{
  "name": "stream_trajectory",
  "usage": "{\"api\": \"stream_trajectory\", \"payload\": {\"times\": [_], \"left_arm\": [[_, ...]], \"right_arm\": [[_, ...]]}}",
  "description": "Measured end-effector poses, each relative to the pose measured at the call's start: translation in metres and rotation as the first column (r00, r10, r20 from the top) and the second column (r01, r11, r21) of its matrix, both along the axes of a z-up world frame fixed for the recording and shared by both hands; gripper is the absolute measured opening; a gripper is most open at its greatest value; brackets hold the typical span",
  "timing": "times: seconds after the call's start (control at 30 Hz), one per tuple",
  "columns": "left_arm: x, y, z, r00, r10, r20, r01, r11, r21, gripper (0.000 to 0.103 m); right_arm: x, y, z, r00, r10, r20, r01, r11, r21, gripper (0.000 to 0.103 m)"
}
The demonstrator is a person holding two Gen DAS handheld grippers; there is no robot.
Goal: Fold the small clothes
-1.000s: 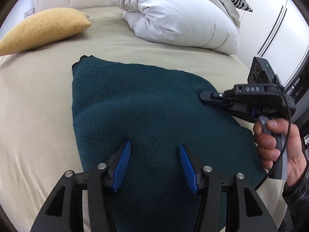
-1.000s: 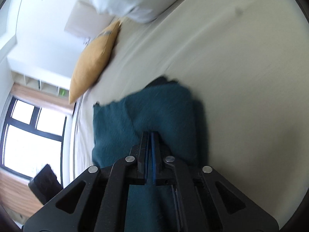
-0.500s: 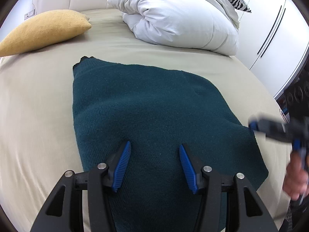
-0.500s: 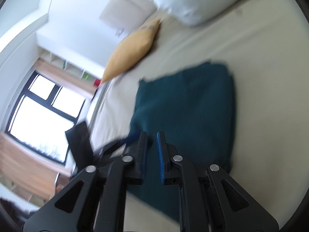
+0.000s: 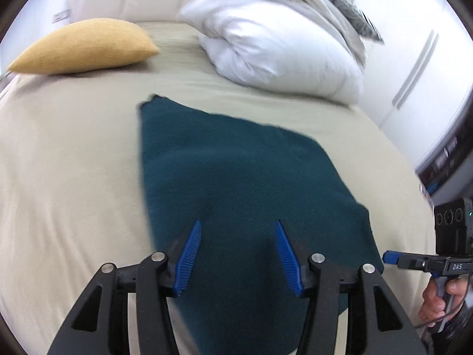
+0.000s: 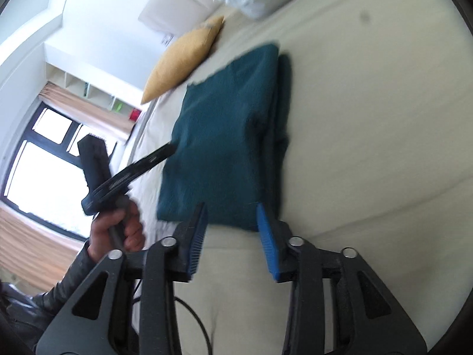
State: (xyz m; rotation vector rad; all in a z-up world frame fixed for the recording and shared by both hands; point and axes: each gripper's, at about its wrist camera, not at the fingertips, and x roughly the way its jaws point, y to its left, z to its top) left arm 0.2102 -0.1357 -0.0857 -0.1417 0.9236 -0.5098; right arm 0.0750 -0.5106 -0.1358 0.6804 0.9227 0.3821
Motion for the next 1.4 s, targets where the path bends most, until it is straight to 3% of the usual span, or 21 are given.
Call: {"api": "stream_trajectory", "payload": {"times": [0.03, 0.07, 0.13, 0.27, 0.37, 0.5, 0.6, 0.7, 0.77, 0.93, 1.07, 1.2, 1.4], "left_arm": [[-0.002, 0.013, 0.004, 0.999, 0.036, 0.004, -0.036, 0.999, -0.023, 0.055], [-0.003, 0.023, 0.006, 0.998, 0.061, 0.009, -0.06, 0.997, -0.043, 0.055], [0.001, 0.038, 0.002, 0.995, 0.096, -0.013, -0.096, 0.994, -0.047, 0.055], [0.014, 0.051, -0.016, 0.987, 0.114, -0.117, -0.127, 0.986, -0.104, 0.059], [0.023, 0.054, -0.028, 0.975, 0.111, -0.193, -0.145, 0.974, -0.175, 0.072], [0.028, 0.044, -0.042, 0.963, 0.085, -0.254, -0.137, 0.971, -0.193, 0.077], [0.033, 0.039, -0.048, 0.959, 0.076, -0.273, -0.137, 0.967, -0.213, 0.077], [0.038, 0.03, -0.051, 0.956, 0.08, -0.281, -0.139, 0.97, -0.199, 0.073], [0.039, 0.024, -0.051, 0.958, 0.066, -0.28, -0.117, 0.979, -0.166, 0.063], [0.033, 0.022, -0.042, 0.959, 0.058, -0.276, -0.099, 0.986, -0.136, 0.041], [0.01, 0.021, -0.02, 0.973, 0.055, -0.224, -0.076, 0.993, -0.086, 0.037], [-0.031, 0.028, 0.011, 0.988, 0.04, -0.147, -0.046, 0.998, -0.037, 0.037], [-0.104, 0.059, 0.057, 0.997, 0.034, -0.072, -0.034, 0.999, -0.009, 0.036]], "right_arm": [[0.001, -0.007, 0.006, 0.999, -0.038, 0.022, 0.039, 0.999, -0.021, 0.056], [0.002, -0.014, 0.011, 0.997, -0.073, 0.038, 0.073, 0.997, -0.025, 0.062], [0.013, -0.025, 0.012, 0.992, -0.123, 0.039, 0.123, 0.992, -0.01, 0.064], [0.048, -0.033, 0.003, 0.991, -0.133, 0.005, 0.132, 0.99, 0.054, 0.064], [0.076, -0.027, -0.009, 0.994, -0.106, -0.033, 0.109, 0.989, 0.097, 0.064], [0.104, -0.016, -0.03, 0.988, -0.098, -0.119, 0.107, 0.992, 0.071, 0.064], [0.119, -0.006, -0.031, 0.99, -0.072, -0.123, 0.078, 0.996, 0.045, 0.064], [0.132, 0.006, -0.034, 0.987, -0.076, -0.145, 0.079, 0.997, 0.013, 0.05], [0.128, 0.011, -0.034, 0.983, -0.076, -0.169, 0.071, 0.997, -0.037, 0.036], [0.128, 0.031, -0.017, 0.986, -0.083, -0.142, 0.057, 0.982, -0.179, 0.023], [0.109, 0.052, 0.011, 0.993, -0.089, -0.072, 0.065, 0.958, -0.281, 0.022], [0.069, 0.089, 0.045, 1.0, -0.03, -0.002, 0.027, 0.927, -0.373, 0.021], [0.002, 0.146, 0.081, 0.996, 0.051, 0.068, -0.023, 0.93, -0.366, 0.021]]}}
